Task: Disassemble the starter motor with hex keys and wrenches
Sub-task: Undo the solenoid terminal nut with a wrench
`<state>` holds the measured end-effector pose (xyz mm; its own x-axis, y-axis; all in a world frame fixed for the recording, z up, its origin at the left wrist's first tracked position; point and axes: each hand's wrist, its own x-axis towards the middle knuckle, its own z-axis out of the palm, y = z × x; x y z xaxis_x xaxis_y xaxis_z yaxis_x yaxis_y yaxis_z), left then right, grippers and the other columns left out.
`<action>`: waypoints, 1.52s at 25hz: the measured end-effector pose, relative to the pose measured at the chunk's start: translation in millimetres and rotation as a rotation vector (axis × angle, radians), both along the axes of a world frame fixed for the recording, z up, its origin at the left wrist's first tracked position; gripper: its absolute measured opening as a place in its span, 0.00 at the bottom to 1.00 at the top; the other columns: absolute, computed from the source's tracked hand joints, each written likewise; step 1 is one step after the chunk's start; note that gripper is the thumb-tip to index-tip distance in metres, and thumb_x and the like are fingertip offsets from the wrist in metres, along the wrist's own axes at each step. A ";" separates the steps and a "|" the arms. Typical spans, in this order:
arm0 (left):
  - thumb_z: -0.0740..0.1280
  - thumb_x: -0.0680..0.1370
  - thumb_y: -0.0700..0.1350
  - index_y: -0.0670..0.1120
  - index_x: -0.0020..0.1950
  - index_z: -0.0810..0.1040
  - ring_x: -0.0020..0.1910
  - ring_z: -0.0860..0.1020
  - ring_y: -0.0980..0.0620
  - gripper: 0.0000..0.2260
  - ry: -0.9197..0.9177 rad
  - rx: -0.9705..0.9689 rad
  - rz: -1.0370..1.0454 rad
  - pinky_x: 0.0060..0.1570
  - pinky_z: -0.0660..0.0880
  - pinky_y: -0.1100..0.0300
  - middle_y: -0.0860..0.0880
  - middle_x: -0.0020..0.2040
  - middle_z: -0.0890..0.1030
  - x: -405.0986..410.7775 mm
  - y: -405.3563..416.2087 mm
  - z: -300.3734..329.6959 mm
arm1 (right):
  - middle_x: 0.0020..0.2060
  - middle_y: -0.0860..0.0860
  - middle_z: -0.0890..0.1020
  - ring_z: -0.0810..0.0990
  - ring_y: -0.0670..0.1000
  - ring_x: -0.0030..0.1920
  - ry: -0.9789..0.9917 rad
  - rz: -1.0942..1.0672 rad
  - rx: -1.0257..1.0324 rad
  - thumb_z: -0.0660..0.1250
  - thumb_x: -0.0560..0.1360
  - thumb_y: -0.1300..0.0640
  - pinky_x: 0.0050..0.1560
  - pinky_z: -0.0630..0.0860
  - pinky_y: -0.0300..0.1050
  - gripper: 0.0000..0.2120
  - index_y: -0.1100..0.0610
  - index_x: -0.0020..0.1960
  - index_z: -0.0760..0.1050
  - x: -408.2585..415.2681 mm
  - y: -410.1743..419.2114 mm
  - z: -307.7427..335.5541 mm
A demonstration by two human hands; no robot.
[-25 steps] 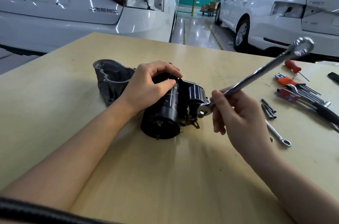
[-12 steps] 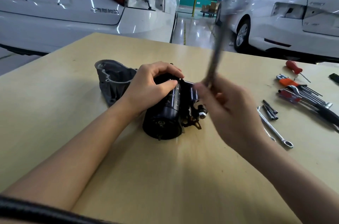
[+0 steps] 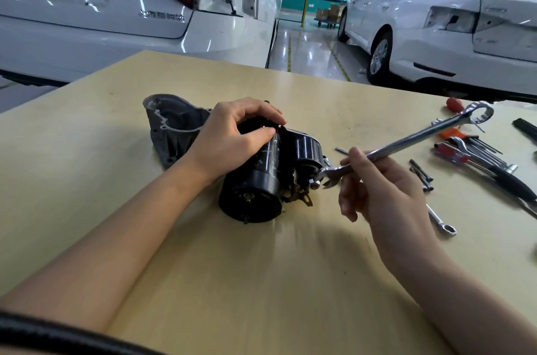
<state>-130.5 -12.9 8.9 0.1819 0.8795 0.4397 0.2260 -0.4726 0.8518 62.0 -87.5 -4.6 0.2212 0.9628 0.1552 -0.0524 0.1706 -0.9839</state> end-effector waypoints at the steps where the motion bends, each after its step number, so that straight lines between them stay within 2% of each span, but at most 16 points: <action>1: 0.67 0.74 0.29 0.43 0.46 0.82 0.56 0.80 0.52 0.10 0.001 0.004 -0.003 0.60 0.74 0.62 0.45 0.52 0.83 -0.2 -0.1 0.0 | 0.24 0.52 0.75 0.72 0.50 0.22 -0.009 0.012 0.012 0.63 0.79 0.55 0.21 0.67 0.39 0.12 0.63 0.41 0.73 0.0 -0.4 -1.2; 5: 0.67 0.74 0.29 0.44 0.46 0.82 0.56 0.80 0.52 0.11 0.010 0.005 0.000 0.61 0.74 0.62 0.46 0.52 0.83 0.7 1.5 1.5 | 0.23 0.52 0.74 0.72 0.50 0.22 -0.125 0.013 0.090 0.63 0.79 0.56 0.22 0.68 0.41 0.12 0.62 0.41 0.73 -3.5 0.0 -1.0; 8: 0.67 0.74 0.29 0.44 0.46 0.82 0.56 0.80 0.53 0.11 0.013 0.002 -0.001 0.61 0.74 0.61 0.46 0.53 0.83 0.3 1.7 0.3 | 0.22 0.51 0.74 0.71 0.48 0.21 -0.415 -0.028 0.189 0.63 0.80 0.55 0.25 0.68 0.43 0.11 0.55 0.39 0.74 -9.1 2.1 3.0; 11: 0.67 0.74 0.29 0.44 0.46 0.82 0.56 0.80 0.53 0.11 0.016 0.012 0.002 0.61 0.74 0.60 0.46 0.52 0.83 0.4 1.6 0.3 | 0.21 0.46 0.70 0.68 0.46 0.22 -0.724 -0.011 0.299 0.63 0.79 0.53 0.25 0.62 0.35 0.10 0.52 0.38 0.72 -16.6 5.0 16.4; 14: 0.66 0.73 0.28 0.41 0.47 0.82 0.55 0.81 0.50 0.10 -0.002 0.015 0.003 0.60 0.76 0.58 0.44 0.51 0.83 -0.3 2.1 -0.9 | 0.25 0.44 0.66 0.66 0.49 0.26 -1.093 0.113 0.383 0.62 0.79 0.54 0.30 0.63 0.44 0.11 0.54 0.39 0.66 -30.9 7.0 29.5; 16: 0.67 0.73 0.28 0.41 0.47 0.82 0.54 0.81 0.53 0.11 -0.004 0.020 -0.016 0.56 0.76 0.64 0.45 0.50 0.83 -0.5 1.1 -0.9 | 0.30 0.46 0.67 0.66 0.55 0.30 -1.308 0.165 0.411 0.59 0.80 0.53 0.32 0.63 0.49 0.11 0.52 0.41 0.61 -38.4 8.2 34.2; 19: 0.67 0.74 0.28 0.41 0.48 0.82 0.54 0.80 0.55 0.10 0.013 0.008 -0.032 0.54 0.75 0.68 0.46 0.52 0.82 -1.6 0.3 0.5 | 0.31 0.46 0.67 0.66 0.54 0.31 -1.388 0.211 0.476 0.57 0.81 0.51 0.33 0.62 0.49 0.11 0.52 0.42 0.59 -39.5 8.6 36.4; 21: 0.67 0.74 0.28 0.42 0.47 0.82 0.55 0.80 0.52 0.10 0.014 0.017 -0.012 0.57 0.76 0.64 0.45 0.52 0.82 -1.1 1.6 0.0 | 0.28 0.43 0.66 0.66 0.48 0.28 -1.235 0.206 0.537 0.61 0.80 0.52 0.31 0.62 0.45 0.11 0.53 0.40 0.64 -32.5 7.7 28.6; 23: 0.67 0.74 0.29 0.43 0.47 0.82 0.56 0.80 0.52 0.11 0.009 0.013 0.004 0.62 0.74 0.59 0.45 0.52 0.83 0.1 1.3 -0.4 | 0.25 0.44 0.70 0.67 0.46 0.26 -0.823 0.072 0.480 0.63 0.78 0.53 0.28 0.64 0.42 0.09 0.53 0.39 0.72 -21.1 3.3 17.7; 26: 0.67 0.74 0.29 0.43 0.47 0.83 0.56 0.80 0.53 0.10 0.021 0.000 0.003 0.62 0.74 0.60 0.46 0.52 0.83 -0.7 0.8 0.4 | 0.24 0.49 0.74 0.72 0.49 0.22 -0.105 -0.001 0.177 0.64 0.79 0.55 0.22 0.66 0.38 0.11 0.55 0.39 0.74 -5.4 -3.7 8.8; 28: 0.67 0.74 0.30 0.42 0.48 0.83 0.56 0.80 0.54 0.10 0.022 -0.003 -0.001 0.61 0.74 0.61 0.46 0.53 0.83 -1.6 0.7 0.6 | 0.24 0.52 0.75 0.73 0.50 0.21 0.137 -0.010 -0.007 0.63 0.79 0.56 0.21 0.68 0.38 0.11 0.59 0.40 0.74 0.0 -3.7 4.3; 31: 0.67 0.74 0.30 0.42 0.48 0.83 0.56 0.80 0.54 0.09 0.025 -0.011 0.003 0.61 0.74 0.61 0.46 0.53 0.83 -0.9 -1.1 1.4 | 0.25 0.53 0.75 0.74 0.51 0.23 0.240 0.017 -0.103 0.63 0.79 0.55 0.23 0.70 0.40 0.11 0.61 0.41 0.74 -1.7 -2.1 0.6; 38: 0.67 0.74 0.29 0.41 0.49 0.82 0.56 0.80 0.53 0.09 0.030 -0.005 0.001 0.60 0.74 0.62 0.45 0.53 0.83 -0.5 -1.8 1.9 | 0.25 0.53 0.76 0.74 0.51 0.23 0.223 0.071 -0.089 0.62 0.78 0.55 0.23 0.70 0.40 0.10 0.61 0.43 0.73 -7.2 -4.3 -5.0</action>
<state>-131.0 -14.8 10.8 0.1942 0.8818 0.4298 0.2515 -0.4682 0.8471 54.8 -91.8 -9.6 0.1720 0.9848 0.0242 -0.2788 0.0722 -0.9576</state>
